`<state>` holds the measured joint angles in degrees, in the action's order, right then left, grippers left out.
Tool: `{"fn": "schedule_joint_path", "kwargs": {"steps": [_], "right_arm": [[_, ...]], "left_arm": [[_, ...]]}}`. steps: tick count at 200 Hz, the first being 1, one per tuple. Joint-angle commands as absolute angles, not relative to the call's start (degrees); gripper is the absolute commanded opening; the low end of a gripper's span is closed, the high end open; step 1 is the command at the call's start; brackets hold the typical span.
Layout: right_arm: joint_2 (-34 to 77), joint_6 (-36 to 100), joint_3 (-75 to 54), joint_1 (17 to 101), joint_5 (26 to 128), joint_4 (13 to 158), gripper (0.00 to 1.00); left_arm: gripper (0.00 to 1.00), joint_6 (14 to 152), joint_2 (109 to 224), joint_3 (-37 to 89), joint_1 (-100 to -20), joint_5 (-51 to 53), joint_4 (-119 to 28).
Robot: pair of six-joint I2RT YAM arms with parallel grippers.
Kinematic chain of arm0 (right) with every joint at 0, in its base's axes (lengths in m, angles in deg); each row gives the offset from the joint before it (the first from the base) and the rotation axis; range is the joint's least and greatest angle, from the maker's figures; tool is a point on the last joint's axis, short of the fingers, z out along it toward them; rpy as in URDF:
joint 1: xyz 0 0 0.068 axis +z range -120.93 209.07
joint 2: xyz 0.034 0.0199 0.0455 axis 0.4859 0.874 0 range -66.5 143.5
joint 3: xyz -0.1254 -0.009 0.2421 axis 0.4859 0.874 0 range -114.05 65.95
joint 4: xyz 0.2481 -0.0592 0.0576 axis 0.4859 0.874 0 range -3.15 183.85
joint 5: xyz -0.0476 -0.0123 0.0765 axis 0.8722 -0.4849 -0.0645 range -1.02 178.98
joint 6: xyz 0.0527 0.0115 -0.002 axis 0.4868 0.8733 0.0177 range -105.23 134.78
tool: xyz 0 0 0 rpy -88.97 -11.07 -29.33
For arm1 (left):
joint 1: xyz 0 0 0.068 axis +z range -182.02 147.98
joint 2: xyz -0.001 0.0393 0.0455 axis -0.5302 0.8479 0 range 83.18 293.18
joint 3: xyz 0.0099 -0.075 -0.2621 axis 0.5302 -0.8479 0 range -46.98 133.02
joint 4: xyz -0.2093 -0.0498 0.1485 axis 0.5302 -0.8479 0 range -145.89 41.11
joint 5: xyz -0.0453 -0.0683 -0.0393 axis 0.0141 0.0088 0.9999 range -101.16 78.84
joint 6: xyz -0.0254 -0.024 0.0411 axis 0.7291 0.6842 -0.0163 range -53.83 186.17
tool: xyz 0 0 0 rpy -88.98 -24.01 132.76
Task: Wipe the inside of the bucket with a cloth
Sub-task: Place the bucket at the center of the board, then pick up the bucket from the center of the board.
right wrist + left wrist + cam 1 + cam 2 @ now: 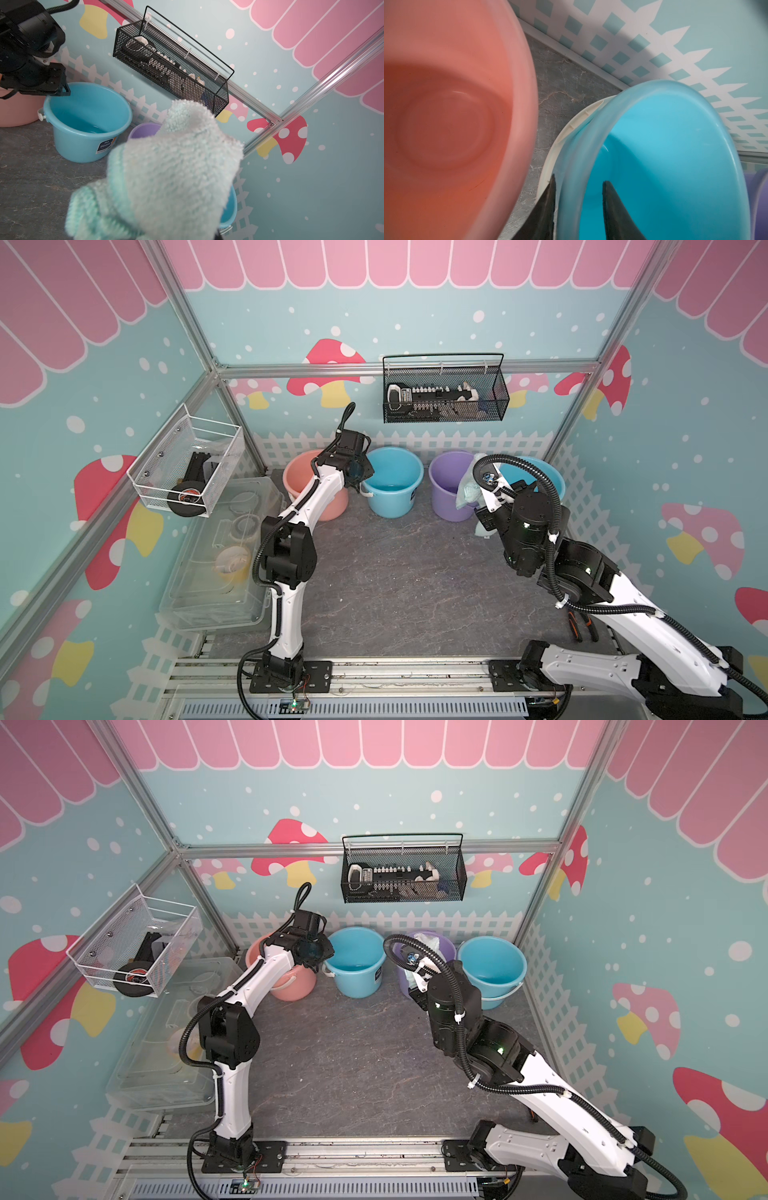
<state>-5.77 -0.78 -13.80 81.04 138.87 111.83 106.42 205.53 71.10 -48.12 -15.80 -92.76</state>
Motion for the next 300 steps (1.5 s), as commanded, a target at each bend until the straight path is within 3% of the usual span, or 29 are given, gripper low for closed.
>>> {"fn": "schedule_joint_path", "kwargs": {"steps": [1, 39, 72, 104, 129, 189, 257, 300], "right_arm": [[-5.47, 0.69, -15.65, 79.63, 139.1, 113.09, 0.0], [-4.95, 2.54, -15.36, 73.83, 135.51, 113.79, 0.0], [-2.9, 8.14, -15.44, 63.93, 127.58, 116.26, 0.0], [-2.95, 12.16, -15.35, 55.62, 120.52, 116.47, 0.0], [-3.55, 14.19, -15.44, 51.46, 117.13, 116.0, 0.0], [-5.8, 10.72, -14.83, 49.99, 116.76, 114.9, 0.0], [-8.31, 9.79, -13.25, 49.49, 114.95, 114.45, 0.0], [-9.08, 9.06, -13.18, 49.46, 115.08, 114.44, 0.0]], "left_arm": [[0.37, 106.15, 200.82, 72.37, -47.84, -18.1, -95.38], [0.37, 108.18, 195.42, 70.78, -50.18, -19.78, -95.27], [0.37, 110.69, 194.14, 72.46, -55.21, -21.49, -95.26], [0.37, 115.46, 194.08, 71.8, -64.2, -27.31, -92.02], [0.42, 119.39, 197.24, 73.44, -68.69, -27.1, -89.52], [0.51, 126.6, 208.8, 81.51, -72.55, -23.54, -89.69], [0.52, 129.38, 218.3, 90.21, -72.37, -22.73, -89.99], [0.47, 130.97, 222.22, 93.57, -72.19, -21.59, -90.21]]}}
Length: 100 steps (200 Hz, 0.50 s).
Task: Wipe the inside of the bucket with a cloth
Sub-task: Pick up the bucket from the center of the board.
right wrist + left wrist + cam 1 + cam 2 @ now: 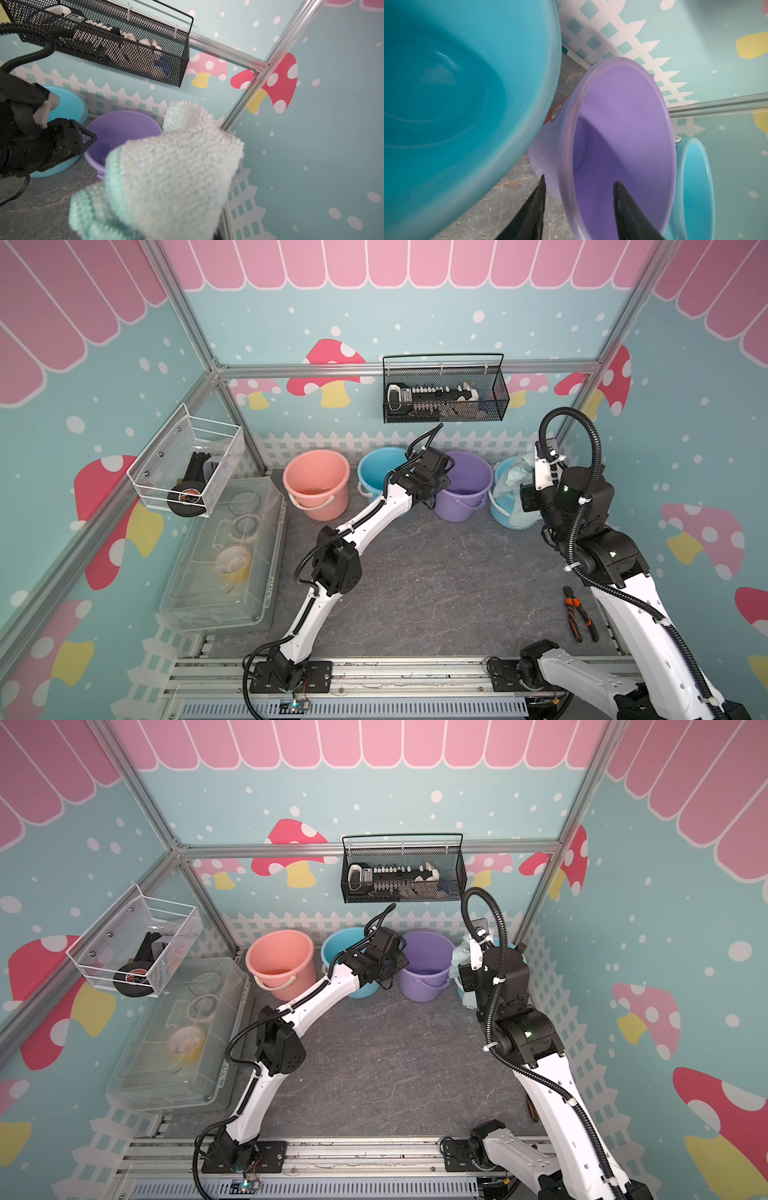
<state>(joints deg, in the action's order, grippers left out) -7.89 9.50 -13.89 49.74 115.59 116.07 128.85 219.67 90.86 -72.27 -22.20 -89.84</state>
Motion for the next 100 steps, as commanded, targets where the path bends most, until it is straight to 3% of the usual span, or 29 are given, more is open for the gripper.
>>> {"fn": "schedule_joint_path", "kwargs": {"steps": [1, 51, 100], "right_arm": [[-9.1, 9.06, -13.17, 49.46, 115.09, 114.45, 0.0], [-10.04, 8.28, -12.89, 49.47, 115.45, 114.45, 0.0], [-11.42, 7.33, -12.06, 49.46, 116.22, 114.54, 0.0]], "left_arm": [[0.47, 131.02, 222.31, 93.65, -72.19, -21.56, -90.2], [0.41, 132.2, 226.39, 97.19, -71.83, -19.43, -90.15], [0.25, 132.58, 225.73, 95.28, -71.84, -19.15, -90.17]]}}
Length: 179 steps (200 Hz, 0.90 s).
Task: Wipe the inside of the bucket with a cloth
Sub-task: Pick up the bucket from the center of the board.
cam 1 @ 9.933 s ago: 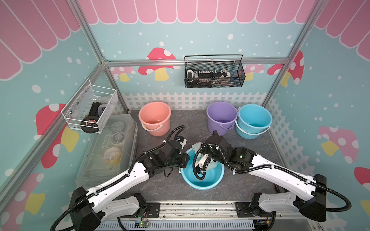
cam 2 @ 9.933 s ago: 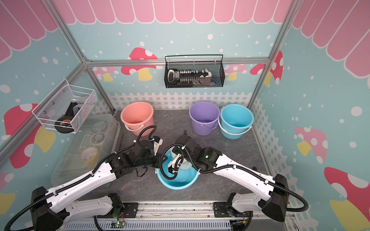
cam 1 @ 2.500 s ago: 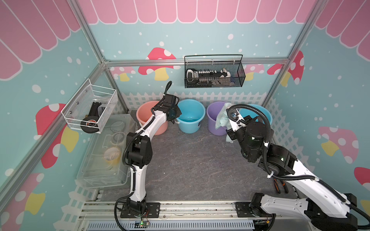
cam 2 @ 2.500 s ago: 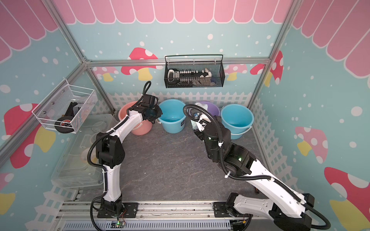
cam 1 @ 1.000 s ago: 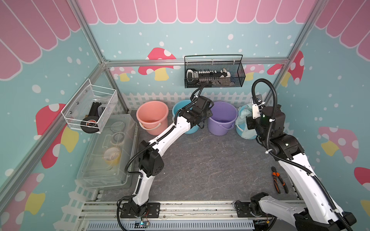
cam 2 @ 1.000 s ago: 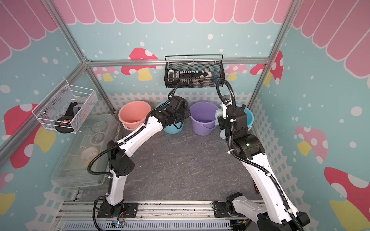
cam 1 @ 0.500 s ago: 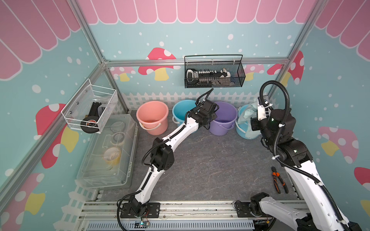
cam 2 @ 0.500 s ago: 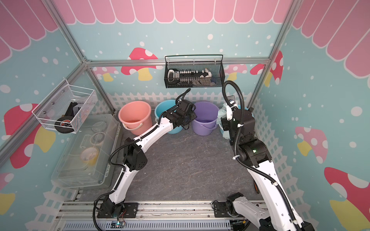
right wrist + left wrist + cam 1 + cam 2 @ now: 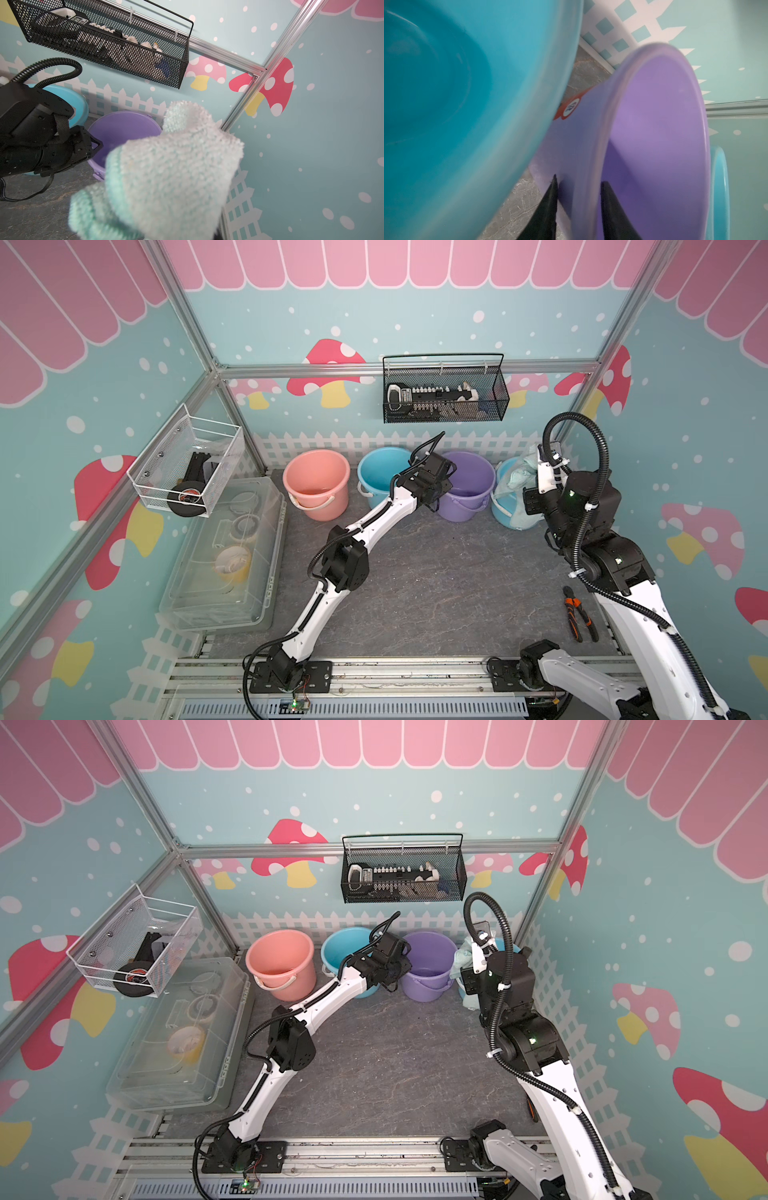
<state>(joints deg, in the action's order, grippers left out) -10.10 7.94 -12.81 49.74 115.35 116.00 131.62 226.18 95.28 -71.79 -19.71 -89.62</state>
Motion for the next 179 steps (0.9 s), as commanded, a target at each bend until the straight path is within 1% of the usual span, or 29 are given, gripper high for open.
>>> {"fn": "schedule_joint_path", "kwargs": {"steps": [1, 19, 45, 84, 127, 179], "right_arm": [[-11.45, 7.36, -12.03, 49.46, 116.23, 114.54, 0.0], [-11.76, 7.08, -11.68, 49.46, 116.39, 114.54, 0.0], [-12.01, 6.69, -11.49, 49.46, 116.52, 114.89, 0.0], [-12.18, 8.19, -14.15, 49.44, 114.15, 118.24, 0.0], [-11.0, 13.26, -19.53, 49.46, 107.57, 123.91, 0.0], [-9.13, 19.91, -23.97, 49.46, 98.8, 127.97, 0.0]], "left_arm": [[0.25, 132.56, 225.65, 95.21, -71.88, -19.15, -90.14], [0.2, 132.44, 223.81, 92.97, -71.92, -19.21, -90.18], [0.09, 131.82, 219.58, 87.85, -72.02, -19.7, -90.03], [0.0, 128.68, 212.49, 80.54, -72.56, -17.34, -89.99], [0.0, 124.44, 202.76, 68.97, -72.93, -16.47, -90.01], [0.0, 117.99, 194.08, 59.55, -72.45, -13.72, -90.56]]}}
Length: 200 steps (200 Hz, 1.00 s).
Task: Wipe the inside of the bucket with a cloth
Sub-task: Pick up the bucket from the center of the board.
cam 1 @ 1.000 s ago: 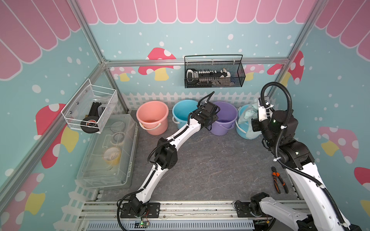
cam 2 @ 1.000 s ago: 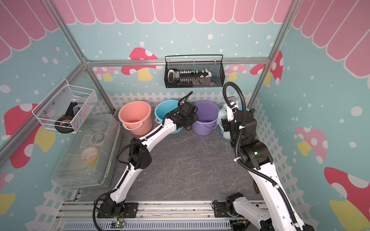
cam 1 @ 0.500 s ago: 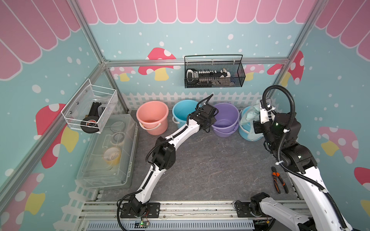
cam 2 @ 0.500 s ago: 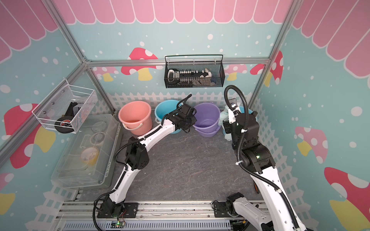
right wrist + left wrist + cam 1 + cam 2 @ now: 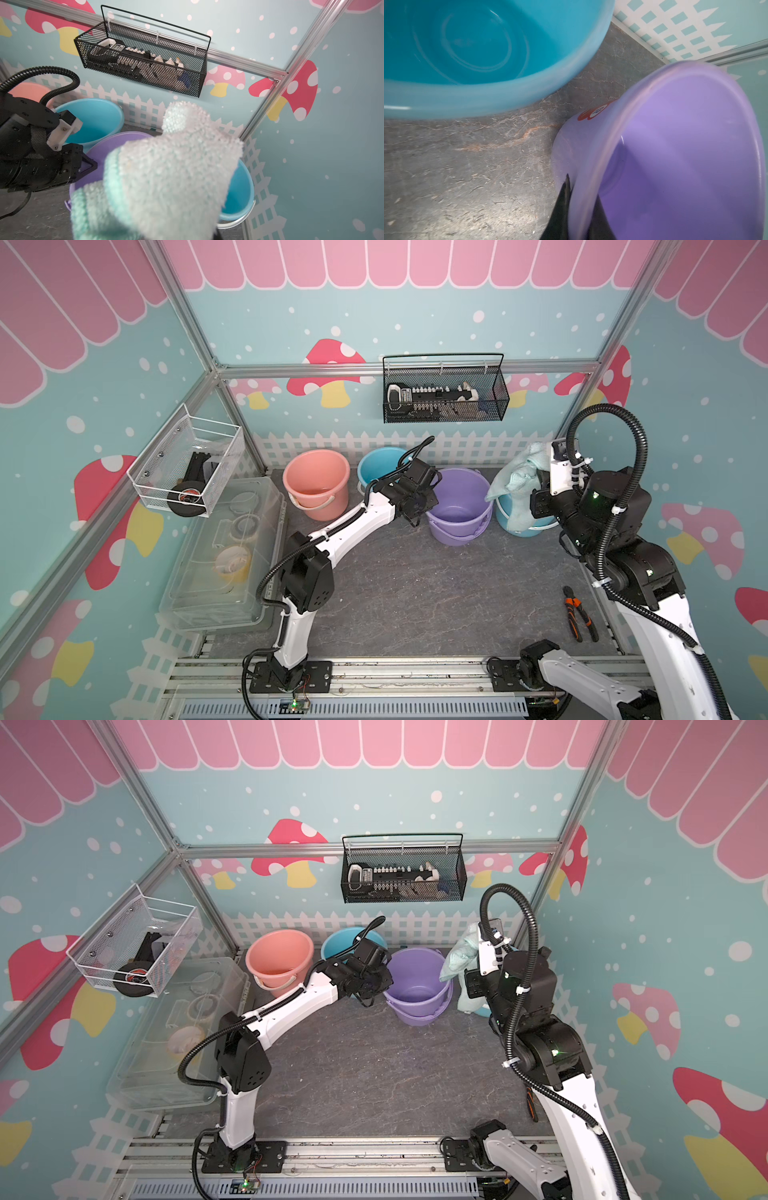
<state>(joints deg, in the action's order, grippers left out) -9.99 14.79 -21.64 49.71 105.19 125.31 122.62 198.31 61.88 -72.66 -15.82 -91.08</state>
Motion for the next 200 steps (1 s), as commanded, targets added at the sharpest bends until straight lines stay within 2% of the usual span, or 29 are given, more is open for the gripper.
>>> {"fn": "schedule_joint_path", "kwargs": {"steps": [1, 61, 116, 200], "right_arm": [[-9.12, 20.02, -24.01, 49.46, 98.55, 128.02, 0.0], [-5.8, 32.66, -29.44, 49.46, 79.12, 129.09, 0.0], [-3.75, 56.56, -18.47, 50.06, 60.52, 111.5, 0.0], [-1.52, 70.31, 1.92, 60.28, 60.88, 100.52, 0.0]], "left_arm": [[0.0, 117.79, 193.96, 59.37, -72.49, -13.62, -90.68], [0.0, 109.39, 182.44, 45.58, -72.99, -12.4, -92.57], [0.0, 106.46, 171.82, 32.4, -73.86, -14.74, -91.06], [0.0, 106.7, 161.59, 20.38, -73.91, -15.73, -87.78]]}}
